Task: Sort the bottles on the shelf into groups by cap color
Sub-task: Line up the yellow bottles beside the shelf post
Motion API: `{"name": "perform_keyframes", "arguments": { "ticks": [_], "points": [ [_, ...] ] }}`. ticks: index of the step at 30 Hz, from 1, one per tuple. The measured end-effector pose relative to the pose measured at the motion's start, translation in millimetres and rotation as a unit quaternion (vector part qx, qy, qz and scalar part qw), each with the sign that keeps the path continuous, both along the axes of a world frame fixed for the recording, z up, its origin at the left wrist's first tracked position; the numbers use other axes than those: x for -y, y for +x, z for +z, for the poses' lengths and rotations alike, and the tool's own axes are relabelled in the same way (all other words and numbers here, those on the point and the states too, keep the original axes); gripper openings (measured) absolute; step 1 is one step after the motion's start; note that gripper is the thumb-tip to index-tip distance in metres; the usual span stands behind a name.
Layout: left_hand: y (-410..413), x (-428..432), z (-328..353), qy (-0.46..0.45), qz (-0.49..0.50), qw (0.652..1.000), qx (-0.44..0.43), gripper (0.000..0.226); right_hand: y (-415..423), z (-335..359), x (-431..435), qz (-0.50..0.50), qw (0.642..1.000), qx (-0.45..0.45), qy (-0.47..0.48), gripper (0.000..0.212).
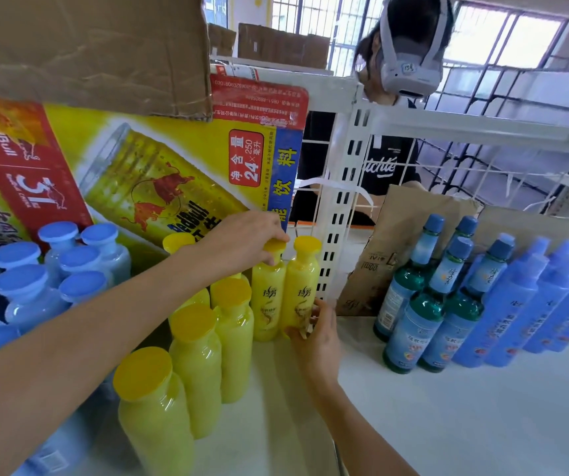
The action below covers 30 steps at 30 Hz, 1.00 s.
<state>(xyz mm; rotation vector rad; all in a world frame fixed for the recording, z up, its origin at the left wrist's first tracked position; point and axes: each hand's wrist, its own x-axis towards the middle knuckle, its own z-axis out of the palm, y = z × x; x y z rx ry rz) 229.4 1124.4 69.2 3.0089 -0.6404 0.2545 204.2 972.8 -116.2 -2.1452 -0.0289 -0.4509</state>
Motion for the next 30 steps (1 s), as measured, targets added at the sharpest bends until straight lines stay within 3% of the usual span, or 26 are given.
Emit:
{"name": "perform_keyframes", "arguments": {
  "ticks": [8,14,21,27,30],
  "points": [
    [-4.4,6.4,8.0,0.077,-0.032,0.996,0.025,0.047,6.4,-3.7,-1.0,0.007,0.999,-0.027,-0.018,0.048],
    [-6.4,6.4,9.7,0.077,-0.027,0.996,0.032,0.041,9.7,-2.1,-6.8,0.001,1.0,-0.015,-0.019,0.04],
    [-5.3,9.4,7.0,0.066,-0.026,0.997,0.011,0.045,8.7,-3.9,-8.1,-0.004,1.0,0.015,0.003,0.047],
    [-1.5,13.6,5.8,0.034,-0.003,0.999,0.001,0.042,7.5,14.9,-7.9,-0.023,0.997,0.07,0.017,0.048],
    [-1.5,13.8,4.8,0.031,0.001,0.999,0.014,0.041,9.9,46.6,-2.1,-0.022,0.987,0.161,-0.014,0.046]
  ]
}}
